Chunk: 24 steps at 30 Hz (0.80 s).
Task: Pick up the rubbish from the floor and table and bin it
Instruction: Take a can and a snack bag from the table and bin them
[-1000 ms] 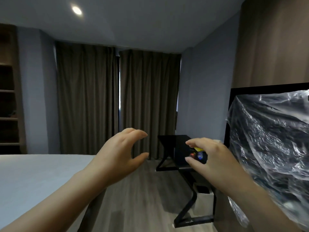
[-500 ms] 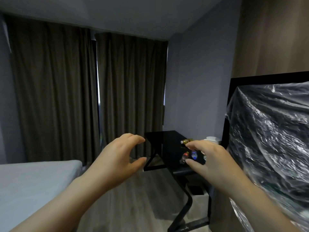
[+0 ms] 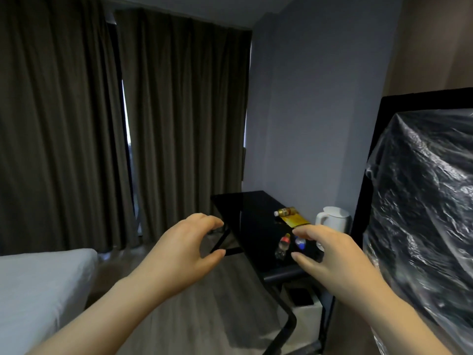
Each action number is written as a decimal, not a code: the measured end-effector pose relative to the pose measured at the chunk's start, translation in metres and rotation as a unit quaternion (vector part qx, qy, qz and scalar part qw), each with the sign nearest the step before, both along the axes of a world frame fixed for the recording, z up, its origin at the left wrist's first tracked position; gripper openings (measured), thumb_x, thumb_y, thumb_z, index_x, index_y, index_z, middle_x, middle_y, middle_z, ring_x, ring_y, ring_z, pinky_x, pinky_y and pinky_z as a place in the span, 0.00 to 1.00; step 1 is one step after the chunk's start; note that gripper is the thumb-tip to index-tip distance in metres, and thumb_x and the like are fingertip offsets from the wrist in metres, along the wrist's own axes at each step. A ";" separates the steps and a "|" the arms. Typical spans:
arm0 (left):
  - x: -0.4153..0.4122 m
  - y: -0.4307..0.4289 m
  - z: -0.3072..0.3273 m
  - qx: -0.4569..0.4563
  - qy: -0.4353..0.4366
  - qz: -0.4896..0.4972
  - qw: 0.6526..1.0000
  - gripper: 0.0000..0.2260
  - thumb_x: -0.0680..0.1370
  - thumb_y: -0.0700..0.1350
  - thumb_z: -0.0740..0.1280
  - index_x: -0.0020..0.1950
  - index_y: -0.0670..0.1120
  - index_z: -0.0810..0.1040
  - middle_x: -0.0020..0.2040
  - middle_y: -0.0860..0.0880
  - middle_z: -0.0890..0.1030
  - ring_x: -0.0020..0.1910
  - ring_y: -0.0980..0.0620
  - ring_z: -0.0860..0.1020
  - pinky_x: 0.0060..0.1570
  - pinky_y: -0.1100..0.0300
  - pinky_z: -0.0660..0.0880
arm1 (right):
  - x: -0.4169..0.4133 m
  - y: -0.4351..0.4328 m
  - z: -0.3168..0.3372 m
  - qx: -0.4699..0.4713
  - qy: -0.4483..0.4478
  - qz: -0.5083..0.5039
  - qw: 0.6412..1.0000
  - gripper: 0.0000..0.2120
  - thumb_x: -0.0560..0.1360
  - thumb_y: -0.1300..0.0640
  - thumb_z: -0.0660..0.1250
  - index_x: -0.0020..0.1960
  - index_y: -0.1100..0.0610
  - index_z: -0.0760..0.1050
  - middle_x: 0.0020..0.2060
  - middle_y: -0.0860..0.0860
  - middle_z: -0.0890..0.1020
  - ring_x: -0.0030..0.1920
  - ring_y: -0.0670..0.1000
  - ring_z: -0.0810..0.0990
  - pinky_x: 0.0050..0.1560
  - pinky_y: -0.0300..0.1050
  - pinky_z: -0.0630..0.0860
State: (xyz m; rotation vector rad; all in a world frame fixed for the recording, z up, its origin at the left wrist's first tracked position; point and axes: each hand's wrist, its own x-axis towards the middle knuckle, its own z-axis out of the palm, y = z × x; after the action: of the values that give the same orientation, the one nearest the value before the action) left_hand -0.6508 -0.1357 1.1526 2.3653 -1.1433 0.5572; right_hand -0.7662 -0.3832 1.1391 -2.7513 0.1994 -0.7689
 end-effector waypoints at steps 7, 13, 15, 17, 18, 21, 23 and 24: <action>0.129 -0.030 -0.017 -0.002 0.020 -0.050 0.999 0.22 0.74 0.55 0.68 0.68 0.55 0.70 0.62 0.59 0.73 0.60 0.62 0.72 0.61 0.67 0.69 | 0.102 -0.019 -0.022 0.017 0.009 -0.057 0.998 0.18 0.72 0.46 0.70 0.61 0.44 0.74 0.52 0.37 0.78 0.54 0.38 0.75 0.55 0.35 0.72; 0.247 -0.044 -0.025 0.004 0.034 -0.086 0.996 0.23 0.73 0.55 0.68 0.67 0.55 0.71 0.61 0.60 0.74 0.60 0.63 0.72 0.59 0.70 0.68 | 0.190 -0.027 -0.031 0.049 0.031 -0.106 0.993 0.18 0.72 0.45 0.69 0.61 0.41 0.73 0.52 0.35 0.77 0.54 0.38 0.75 0.53 0.34 0.70; 0.282 -0.052 -0.033 0.009 0.042 -0.098 0.994 0.23 0.73 0.55 0.69 0.67 0.55 0.71 0.61 0.60 0.74 0.60 0.63 0.73 0.58 0.72 0.67 | 0.216 -0.030 -0.041 0.058 0.042 -0.124 0.990 0.18 0.72 0.45 0.69 0.60 0.42 0.74 0.52 0.35 0.77 0.53 0.37 0.74 0.53 0.33 0.70; 0.310 -0.061 -0.043 0.016 0.060 -0.110 0.992 0.22 0.73 0.54 0.69 0.67 0.53 0.72 0.60 0.58 0.74 0.60 0.62 0.73 0.58 0.72 0.67 | 0.239 -0.035 -0.051 0.072 0.057 -0.133 0.987 0.18 0.71 0.45 0.70 0.60 0.42 0.74 0.52 0.35 0.76 0.53 0.35 0.73 0.53 0.31 0.68; 0.323 -0.066 -0.048 0.019 0.070 -0.117 0.990 0.22 0.73 0.54 0.69 0.66 0.53 0.72 0.60 0.57 0.75 0.60 0.61 0.73 0.59 0.72 0.67 | 0.250 -0.037 -0.054 0.077 0.061 -0.136 0.986 0.18 0.71 0.46 0.71 0.60 0.42 0.74 0.52 0.34 0.76 0.53 0.35 0.73 0.53 0.30 0.67; 0.362 -0.082 -0.059 0.029 0.083 -0.127 0.988 0.22 0.73 0.53 0.70 0.66 0.52 0.73 0.59 0.57 0.75 0.59 0.61 0.74 0.59 0.70 0.68 | 0.284 -0.050 -0.062 0.074 0.078 -0.145 0.984 0.19 0.71 0.46 0.72 0.61 0.42 0.74 0.51 0.34 0.76 0.54 0.36 0.75 0.51 0.29 0.68; 0.391 -0.094 -0.063 0.030 0.086 -0.130 0.987 0.22 0.73 0.53 0.70 0.66 0.52 0.73 0.59 0.57 0.75 0.58 0.61 0.75 0.59 0.68 0.69 | 0.308 -0.063 -0.066 0.076 0.079 -0.154 0.982 0.20 0.71 0.45 0.71 0.61 0.41 0.73 0.51 0.35 0.77 0.52 0.37 0.75 0.47 0.29 0.69; 0.405 -0.101 -0.066 0.029 0.087 -0.131 0.987 0.22 0.73 0.53 0.70 0.65 0.52 0.73 0.58 0.57 0.75 0.58 0.60 0.75 0.59 0.67 0.70 | 0.321 -0.070 -0.069 0.075 0.076 -0.158 0.982 0.20 0.71 0.44 0.70 0.62 0.40 0.73 0.51 0.35 0.77 0.51 0.37 0.75 0.45 0.29 0.68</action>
State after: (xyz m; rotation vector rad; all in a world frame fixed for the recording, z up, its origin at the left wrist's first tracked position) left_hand -0.2461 -0.2365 1.0870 2.2119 -1.3751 0.2265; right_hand -0.4450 -0.4529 1.0705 -2.6652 0.7094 -0.5854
